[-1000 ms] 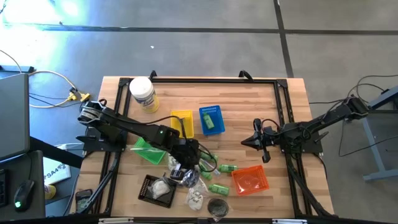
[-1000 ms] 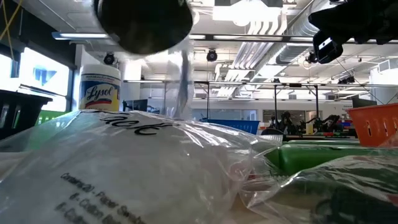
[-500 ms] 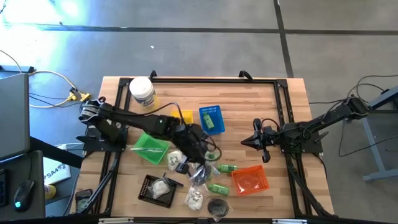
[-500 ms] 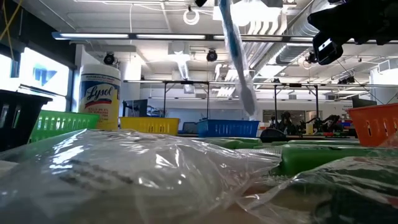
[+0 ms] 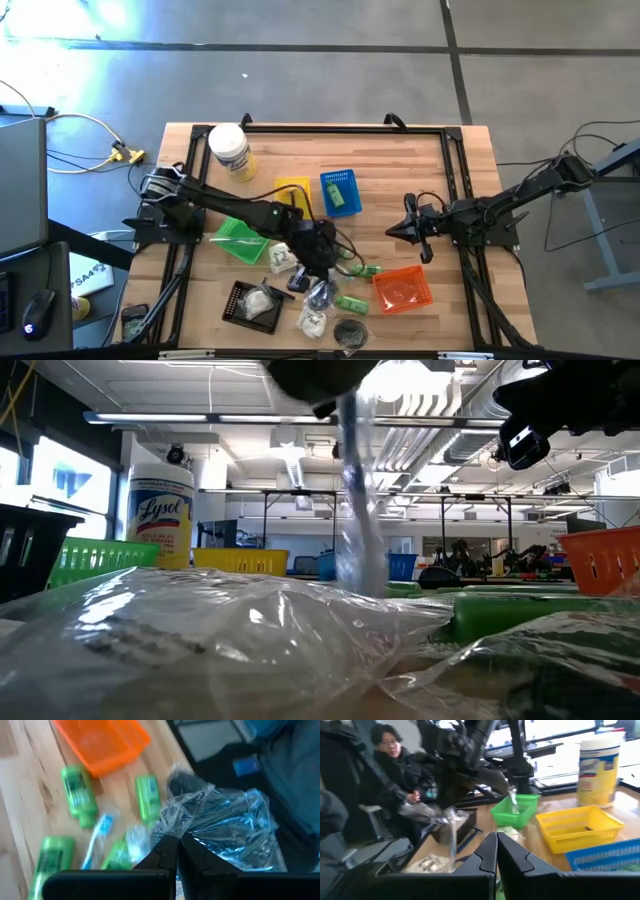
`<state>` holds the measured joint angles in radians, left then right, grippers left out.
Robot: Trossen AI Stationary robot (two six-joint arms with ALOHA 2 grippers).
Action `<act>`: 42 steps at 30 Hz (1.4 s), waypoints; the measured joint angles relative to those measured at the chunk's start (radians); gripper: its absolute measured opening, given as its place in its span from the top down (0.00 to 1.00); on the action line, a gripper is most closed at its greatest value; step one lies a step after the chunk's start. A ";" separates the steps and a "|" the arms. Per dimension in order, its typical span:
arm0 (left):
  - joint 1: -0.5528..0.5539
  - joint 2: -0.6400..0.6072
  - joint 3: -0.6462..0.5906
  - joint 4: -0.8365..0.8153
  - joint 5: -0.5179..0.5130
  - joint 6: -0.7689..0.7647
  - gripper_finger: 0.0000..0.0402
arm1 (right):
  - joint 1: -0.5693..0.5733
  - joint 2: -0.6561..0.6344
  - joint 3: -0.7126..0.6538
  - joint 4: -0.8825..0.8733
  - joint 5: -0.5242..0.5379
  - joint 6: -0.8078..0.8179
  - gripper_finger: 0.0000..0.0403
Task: Pick & Place Travel size toiletries
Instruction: Put the hairbrush into the orange bin
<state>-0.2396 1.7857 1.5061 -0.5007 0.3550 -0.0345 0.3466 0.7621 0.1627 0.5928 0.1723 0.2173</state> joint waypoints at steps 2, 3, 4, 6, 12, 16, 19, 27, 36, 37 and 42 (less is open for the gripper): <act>-0.008 0.004 0.000 0.010 -0.005 0.000 1.00 | 0.000 0.048 0.001 0.063 -0.025 0.000 0.99; -0.009 0.005 0.002 0.019 -0.006 -0.001 1.00 | 0.000 0.070 0.001 0.090 -0.028 -0.001 0.99; -0.010 0.005 0.002 0.018 -0.008 -0.001 1.00 | 0.000 0.093 0.005 0.116 -0.036 -0.005 0.98; -0.010 0.006 0.001 0.026 -0.021 0.000 1.00 | 0.000 0.139 0.028 0.133 -0.050 -0.005 0.93; -0.001 0.002 0.001 0.041 -0.059 0.011 1.00 | 0.000 0.312 0.128 0.140 -0.134 -0.008 0.66; 0.011 -0.001 0.001 0.060 -0.060 0.015 1.00 | 0.000 0.445 0.213 0.152 -0.182 -0.009 0.46; 0.012 -0.001 0.001 0.065 -0.064 0.028 1.00 | -0.005 0.544 0.274 0.144 -0.220 -0.002 0.33; 0.011 -0.006 0.002 0.063 -0.063 0.030 1.00 | -0.061 0.746 0.405 0.144 -0.350 0.020 0.20; 0.011 -0.006 0.002 0.050 -0.091 0.030 1.00 | -0.080 0.834 0.475 0.149 -0.443 0.015 0.27; 0.011 -0.006 0.002 0.049 -0.091 0.030 1.00 | -0.080 0.835 0.474 0.144 -0.442 0.012 0.28; 0.011 -0.006 0.002 0.049 -0.091 0.033 1.00 | -0.080 0.835 0.473 0.140 -0.440 -0.050 0.40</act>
<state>-0.2283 1.7802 1.5078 -0.4519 0.2642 -0.0011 0.2661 1.5974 0.6357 0.7332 -0.2680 0.1675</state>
